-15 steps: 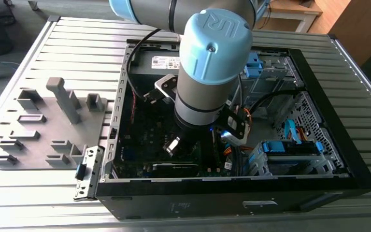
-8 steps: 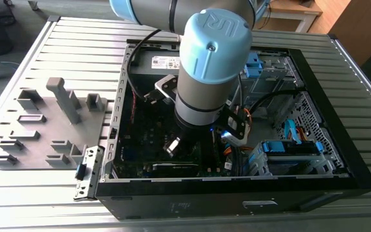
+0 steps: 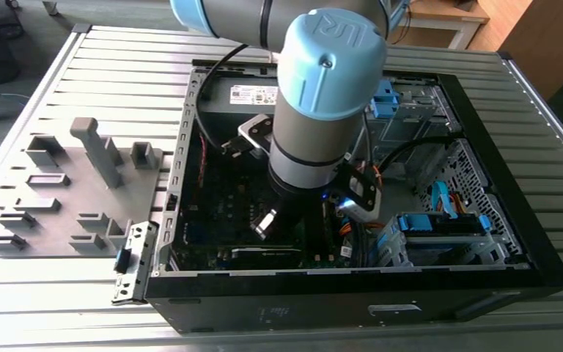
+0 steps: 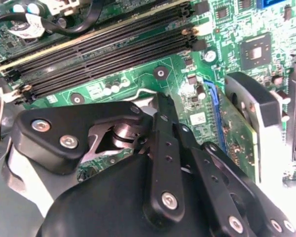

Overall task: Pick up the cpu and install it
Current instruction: 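Close the cpu cover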

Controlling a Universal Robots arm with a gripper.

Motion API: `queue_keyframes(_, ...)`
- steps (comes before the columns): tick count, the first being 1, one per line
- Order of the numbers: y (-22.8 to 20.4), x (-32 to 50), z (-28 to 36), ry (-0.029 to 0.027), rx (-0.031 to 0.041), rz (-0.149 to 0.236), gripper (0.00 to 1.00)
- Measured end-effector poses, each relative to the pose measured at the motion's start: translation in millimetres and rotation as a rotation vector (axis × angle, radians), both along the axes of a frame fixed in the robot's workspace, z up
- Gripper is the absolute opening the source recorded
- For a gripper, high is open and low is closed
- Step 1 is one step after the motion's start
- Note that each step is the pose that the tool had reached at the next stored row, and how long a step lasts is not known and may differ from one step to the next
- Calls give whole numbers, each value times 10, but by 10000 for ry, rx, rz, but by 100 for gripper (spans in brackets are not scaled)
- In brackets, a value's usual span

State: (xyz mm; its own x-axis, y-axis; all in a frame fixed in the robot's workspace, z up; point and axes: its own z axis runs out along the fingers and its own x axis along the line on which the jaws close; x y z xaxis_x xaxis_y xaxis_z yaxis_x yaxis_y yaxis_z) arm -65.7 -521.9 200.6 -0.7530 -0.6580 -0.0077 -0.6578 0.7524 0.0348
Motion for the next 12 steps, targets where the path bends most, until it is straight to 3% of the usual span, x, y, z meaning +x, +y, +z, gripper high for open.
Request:
queue_keyframes(4,1,2,60,-2,3,1,11)
queue_keyframes(8,-18,-10,63,-4,-1,2,11)
queue_keyframes(12,-32,-81,64,-21,-2,2,11)
